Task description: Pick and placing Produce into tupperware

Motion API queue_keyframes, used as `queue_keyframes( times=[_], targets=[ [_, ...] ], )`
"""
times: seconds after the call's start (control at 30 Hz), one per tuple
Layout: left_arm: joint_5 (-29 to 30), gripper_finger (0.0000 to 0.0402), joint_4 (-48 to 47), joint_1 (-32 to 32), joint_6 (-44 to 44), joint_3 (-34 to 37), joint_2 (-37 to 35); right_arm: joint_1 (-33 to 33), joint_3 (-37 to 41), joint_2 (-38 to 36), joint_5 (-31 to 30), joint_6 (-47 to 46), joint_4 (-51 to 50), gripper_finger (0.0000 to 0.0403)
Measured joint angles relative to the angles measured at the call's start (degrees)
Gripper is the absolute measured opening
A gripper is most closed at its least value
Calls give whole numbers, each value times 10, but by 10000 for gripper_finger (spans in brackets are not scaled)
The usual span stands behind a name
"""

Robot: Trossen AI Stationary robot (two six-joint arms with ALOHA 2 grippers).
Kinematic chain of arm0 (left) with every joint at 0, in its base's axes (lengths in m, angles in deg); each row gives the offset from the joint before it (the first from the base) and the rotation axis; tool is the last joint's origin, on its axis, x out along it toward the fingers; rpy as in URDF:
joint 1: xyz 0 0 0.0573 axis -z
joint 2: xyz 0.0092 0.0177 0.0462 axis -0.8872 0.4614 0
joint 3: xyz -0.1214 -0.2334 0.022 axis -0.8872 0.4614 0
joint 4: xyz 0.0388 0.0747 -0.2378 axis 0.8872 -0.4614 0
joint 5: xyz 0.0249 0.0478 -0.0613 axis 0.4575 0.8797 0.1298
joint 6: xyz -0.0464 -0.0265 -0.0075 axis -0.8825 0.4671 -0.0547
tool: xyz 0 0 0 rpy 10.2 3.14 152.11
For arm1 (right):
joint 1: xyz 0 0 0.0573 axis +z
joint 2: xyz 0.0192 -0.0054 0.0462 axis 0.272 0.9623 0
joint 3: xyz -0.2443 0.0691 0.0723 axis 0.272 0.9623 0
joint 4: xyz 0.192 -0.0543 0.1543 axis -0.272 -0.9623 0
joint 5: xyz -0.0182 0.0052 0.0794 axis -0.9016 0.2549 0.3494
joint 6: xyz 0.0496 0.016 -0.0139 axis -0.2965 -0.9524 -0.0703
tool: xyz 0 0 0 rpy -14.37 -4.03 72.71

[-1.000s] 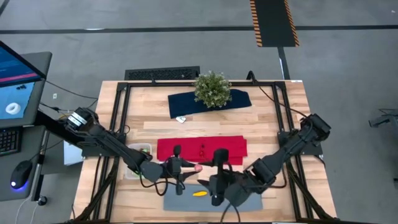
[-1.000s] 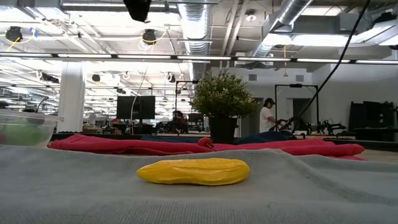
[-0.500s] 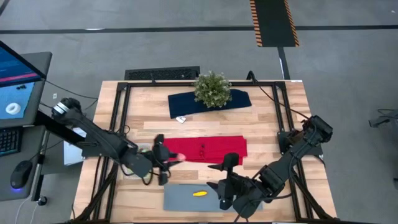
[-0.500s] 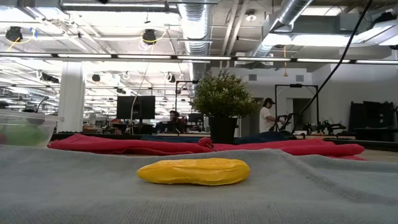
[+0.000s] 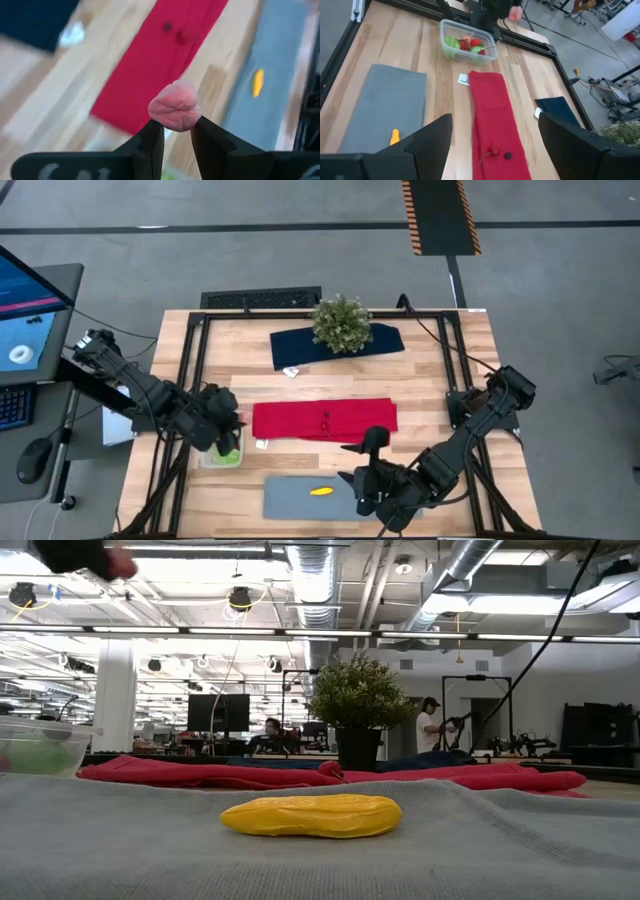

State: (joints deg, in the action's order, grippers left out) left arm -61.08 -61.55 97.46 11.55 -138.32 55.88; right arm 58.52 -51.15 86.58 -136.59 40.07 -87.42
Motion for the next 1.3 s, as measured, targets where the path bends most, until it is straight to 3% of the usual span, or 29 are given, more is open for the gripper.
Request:
queue_keyframes(
  times=[0.2,0.43,0.77,0.97,1.3],
  targets=[
    [-56,77,-127,0,-115,0,8,-1,0,0,1,-7,3,317],
    [-92,77,-189,0,-178,1,39,-1,0,0,5,-19,2,317],
    [-165,77,-148,0,-178,1,135,0,0,0,29,-39,-2,317],
    [-225,77,-226,0,-187,1,209,0,0,0,31,-45,-3,317],
    [-264,78,-136,-2,-79,1,299,1,0,-1,31,-56,-12,317]
  ],
)
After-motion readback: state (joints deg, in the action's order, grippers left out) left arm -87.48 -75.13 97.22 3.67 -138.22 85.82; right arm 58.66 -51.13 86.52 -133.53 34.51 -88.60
